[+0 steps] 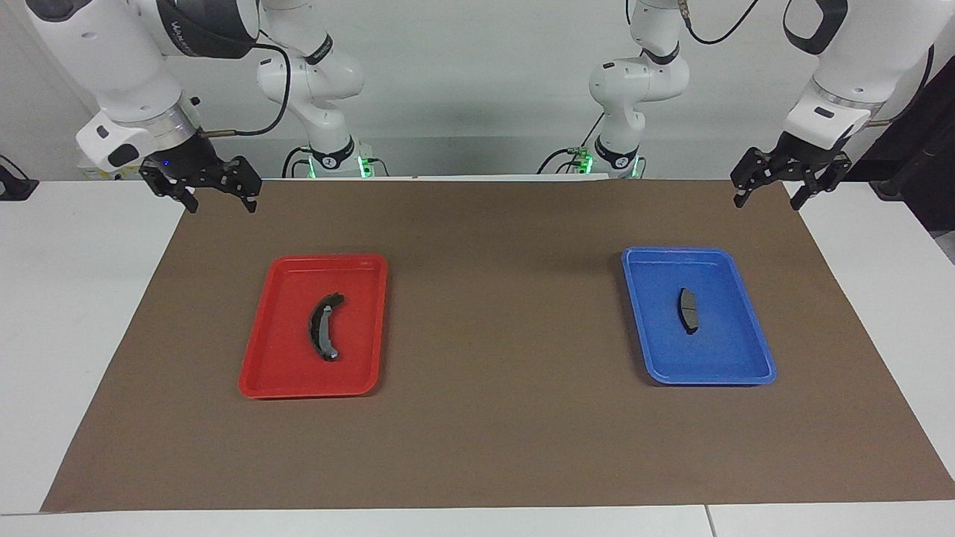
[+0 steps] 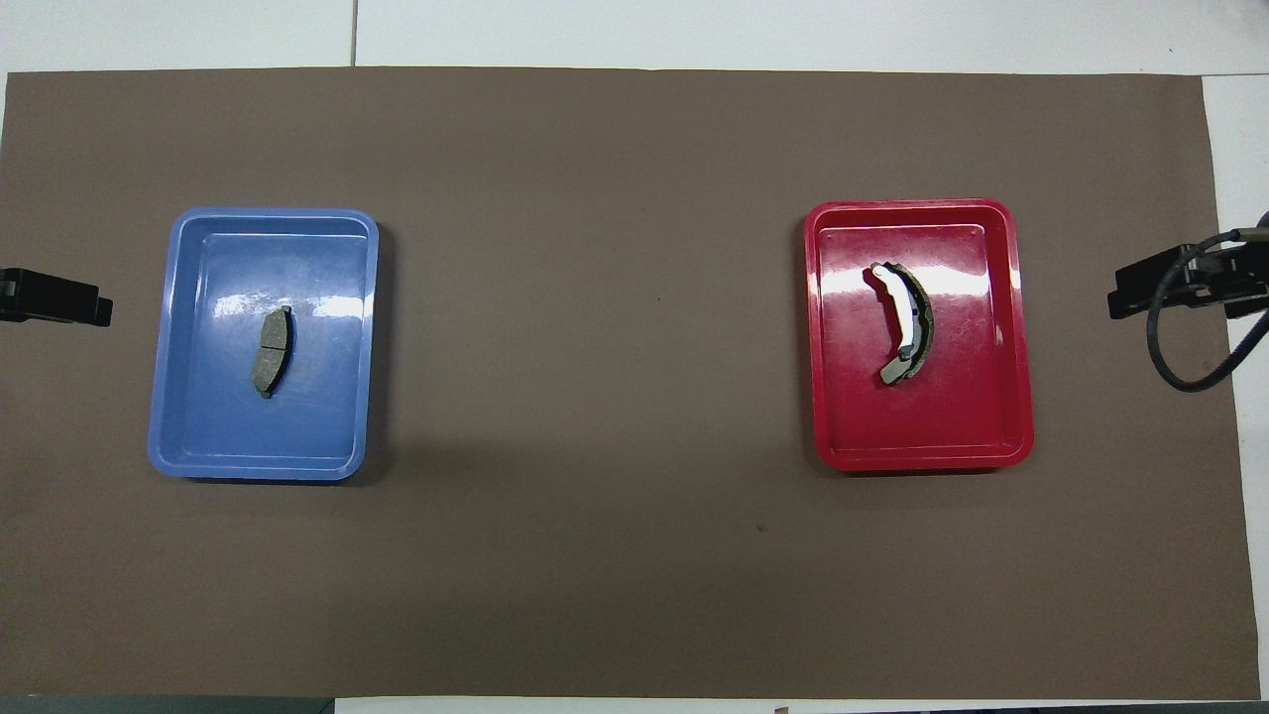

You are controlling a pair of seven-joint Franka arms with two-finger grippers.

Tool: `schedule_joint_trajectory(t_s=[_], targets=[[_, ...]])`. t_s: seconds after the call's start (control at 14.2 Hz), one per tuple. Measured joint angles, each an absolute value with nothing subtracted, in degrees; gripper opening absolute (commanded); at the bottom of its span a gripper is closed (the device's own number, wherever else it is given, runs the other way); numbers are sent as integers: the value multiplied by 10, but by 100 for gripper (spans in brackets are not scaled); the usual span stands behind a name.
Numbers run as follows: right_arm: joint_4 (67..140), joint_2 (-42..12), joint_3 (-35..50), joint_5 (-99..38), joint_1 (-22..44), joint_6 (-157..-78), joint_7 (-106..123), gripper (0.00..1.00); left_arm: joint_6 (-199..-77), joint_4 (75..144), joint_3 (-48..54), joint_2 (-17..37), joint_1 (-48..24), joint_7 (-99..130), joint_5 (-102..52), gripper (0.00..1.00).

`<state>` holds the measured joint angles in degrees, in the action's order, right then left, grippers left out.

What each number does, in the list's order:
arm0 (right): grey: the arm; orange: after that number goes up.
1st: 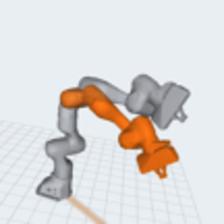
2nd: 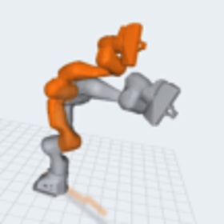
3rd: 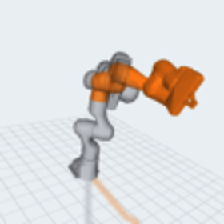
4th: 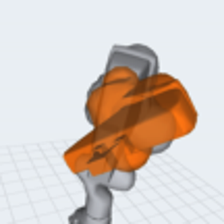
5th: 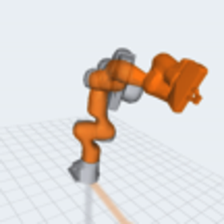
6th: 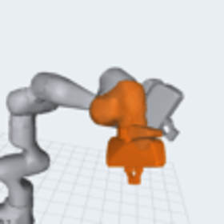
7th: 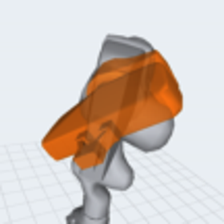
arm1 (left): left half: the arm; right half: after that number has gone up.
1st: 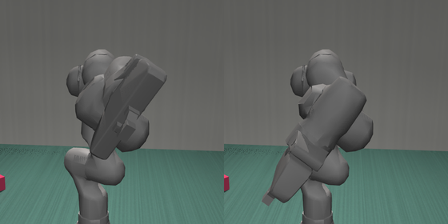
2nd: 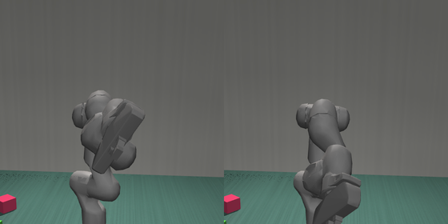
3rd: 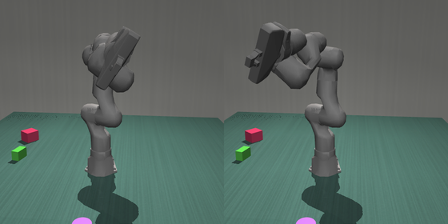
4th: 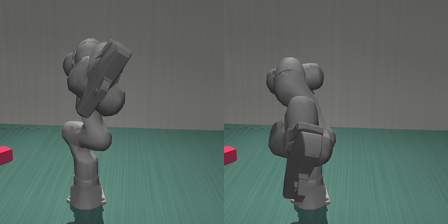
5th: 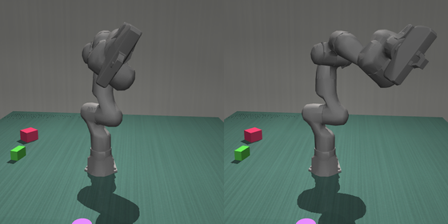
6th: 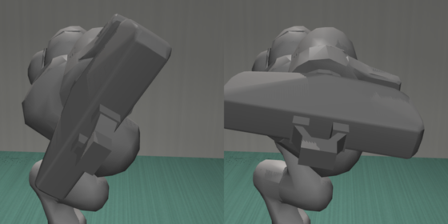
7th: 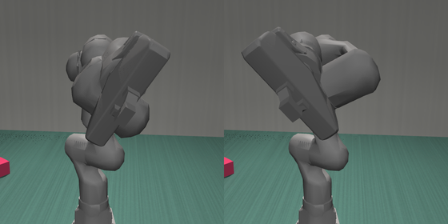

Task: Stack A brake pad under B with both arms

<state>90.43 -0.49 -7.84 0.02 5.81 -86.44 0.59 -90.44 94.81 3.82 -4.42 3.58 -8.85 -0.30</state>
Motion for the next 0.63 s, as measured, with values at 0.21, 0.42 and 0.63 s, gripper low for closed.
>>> schedule_joint_trajectory(t_s=[0.21, 0.42, 0.63], targets=[[904, -5, -78, 0, 58, -864, 6, 100, -824, 904, 37, -47, 37, -89, -3, 100], [908, -5, -78, 0, 61, -881, 6, 100, -811, 896, 38, -47, 36, -88, -3, 100], [925, -5, -77, 0, 78, -916, 6, 100, -813, 896, 43, -45, 35, -88, -3, 100]])
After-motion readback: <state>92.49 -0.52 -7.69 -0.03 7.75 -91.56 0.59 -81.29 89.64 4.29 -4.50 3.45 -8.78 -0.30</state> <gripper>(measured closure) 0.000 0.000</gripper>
